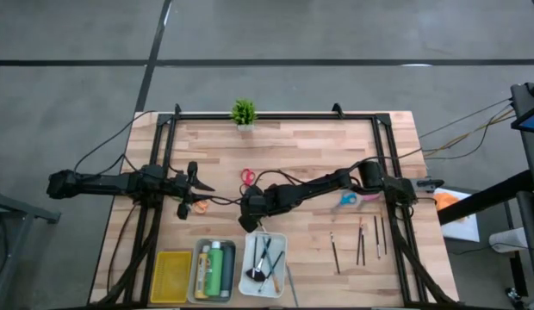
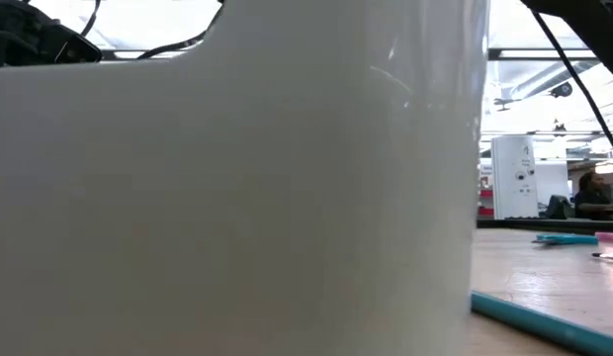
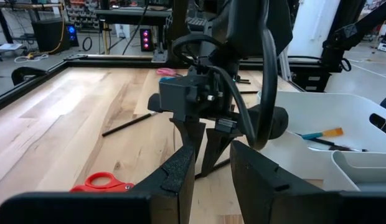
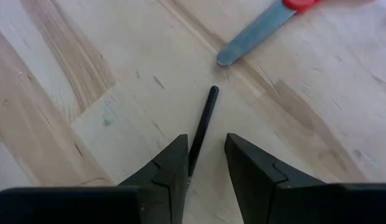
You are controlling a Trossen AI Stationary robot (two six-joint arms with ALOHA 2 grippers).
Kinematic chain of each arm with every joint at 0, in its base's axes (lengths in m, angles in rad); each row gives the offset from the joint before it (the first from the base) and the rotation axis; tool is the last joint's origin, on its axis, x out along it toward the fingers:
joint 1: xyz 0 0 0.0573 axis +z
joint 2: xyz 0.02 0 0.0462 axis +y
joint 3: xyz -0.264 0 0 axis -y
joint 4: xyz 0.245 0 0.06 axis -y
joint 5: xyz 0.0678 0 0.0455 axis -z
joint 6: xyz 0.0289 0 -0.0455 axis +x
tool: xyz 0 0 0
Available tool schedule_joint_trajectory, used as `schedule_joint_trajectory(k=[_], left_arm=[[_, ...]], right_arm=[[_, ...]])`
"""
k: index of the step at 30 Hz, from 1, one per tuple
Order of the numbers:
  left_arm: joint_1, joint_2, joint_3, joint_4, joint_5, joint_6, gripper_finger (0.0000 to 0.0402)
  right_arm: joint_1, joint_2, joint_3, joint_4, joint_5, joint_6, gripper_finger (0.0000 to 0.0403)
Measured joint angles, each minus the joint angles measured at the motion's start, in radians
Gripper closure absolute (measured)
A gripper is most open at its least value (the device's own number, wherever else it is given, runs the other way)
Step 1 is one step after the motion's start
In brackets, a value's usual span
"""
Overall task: Pick & Place Paint Supplies
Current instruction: Put the black paint brush into the white bin
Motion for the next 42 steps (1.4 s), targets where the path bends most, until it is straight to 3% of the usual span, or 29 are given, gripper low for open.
schedule_joint_trajectory(k=[11, 30, 33, 38, 42], left_arm=[[0.000, 0.000, 0.000, 0.000, -0.001, 0.000, 0.0297], [0.000, 0.000, 0.000, 0.000, 0.000, 0.000, 0.0297], [0.000, 0.000, 0.000, 0.000, 0.000, 0.000, 0.0297], [0.000, 0.000, 0.000, 0.000, 0.000, 0.000, 0.0297], [0.000, 0.000, 0.000, 0.000, 0.000, 0.000, 0.0297]], right_arm=[[-0.034, -0.003, 0.000, -0.006, -0.140, 0.063, 0.0294], [-0.046, -0.026, -0.003, -0.128, -0.126, 0.083, 0.0295], [-0.049, -0.029, -0.005, -0.139, -0.126, 0.089, 0.0312], [-0.050, -0.029, -0.005, -0.146, -0.122, 0.064, 0.0380], [-0.050, -0.029, -0.005, -0.143, -0.122, 0.062, 0.0385]])
